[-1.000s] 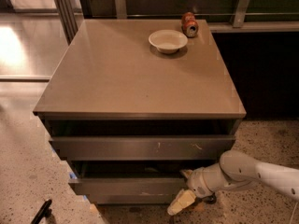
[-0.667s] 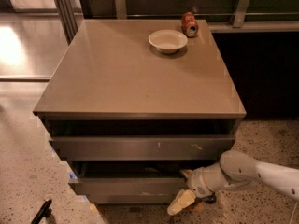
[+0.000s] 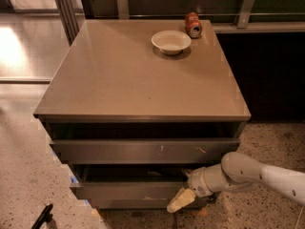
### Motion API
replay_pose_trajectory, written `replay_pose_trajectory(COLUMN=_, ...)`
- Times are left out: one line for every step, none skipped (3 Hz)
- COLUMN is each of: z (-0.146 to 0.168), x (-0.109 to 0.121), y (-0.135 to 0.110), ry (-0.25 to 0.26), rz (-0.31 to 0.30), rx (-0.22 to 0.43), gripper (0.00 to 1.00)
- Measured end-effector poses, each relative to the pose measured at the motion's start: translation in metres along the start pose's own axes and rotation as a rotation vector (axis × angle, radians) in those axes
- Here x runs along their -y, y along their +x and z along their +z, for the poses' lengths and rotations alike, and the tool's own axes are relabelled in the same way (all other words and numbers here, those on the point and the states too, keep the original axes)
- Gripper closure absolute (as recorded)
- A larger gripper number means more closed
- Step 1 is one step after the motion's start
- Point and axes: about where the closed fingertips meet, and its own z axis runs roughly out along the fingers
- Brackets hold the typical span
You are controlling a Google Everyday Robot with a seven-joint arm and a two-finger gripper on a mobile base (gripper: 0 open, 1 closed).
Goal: Open middle drawer
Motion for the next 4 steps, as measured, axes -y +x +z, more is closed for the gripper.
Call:
replay_pose_trajectory(z=0.000, x=-0.002, y=0.002, ry=-0.010, rz=0.003, rx=-0.006, gripper=0.00)
replay_pose_trajectory(z=-0.002, x=-0.017, y=0.015, ry=-0.074, rz=0.021, rx=-0.046, gripper=0.00)
replay_pose_trajectory(z=-0.006, x=-0.030, y=0.026, ry=-0.118, rz=0.029, rx=-0.050, gripper=0.00)
replay_pose_trajectory(z=-0.023, x=-0.054, y=0.052, ry=-0.194, rz=0.044, rx=-0.042, gripper=0.00)
